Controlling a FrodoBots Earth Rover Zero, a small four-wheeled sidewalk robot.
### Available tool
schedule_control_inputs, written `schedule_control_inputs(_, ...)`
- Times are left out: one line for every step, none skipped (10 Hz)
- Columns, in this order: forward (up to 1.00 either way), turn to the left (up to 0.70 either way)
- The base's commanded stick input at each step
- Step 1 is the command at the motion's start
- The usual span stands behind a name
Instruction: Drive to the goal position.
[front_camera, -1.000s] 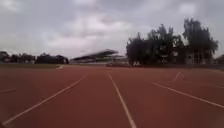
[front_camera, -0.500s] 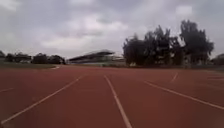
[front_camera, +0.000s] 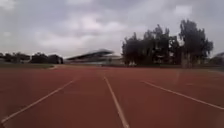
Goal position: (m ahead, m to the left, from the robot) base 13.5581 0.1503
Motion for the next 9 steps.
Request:
schedule_control_inputs(0.45,0.0)
schedule_control_inputs(0.45,0.0)
schedule_control_inputs(0.45,0.0)
schedule_control_inputs(0.45,0.0)
schedule_control_inputs(0.45,0.0)
schedule_control_inputs(0.45,0.0)
schedule_control_inputs(0.45,0.0)
schedule_control_inputs(0.45,0.0)
schedule_control_inputs(0.45,0.0)
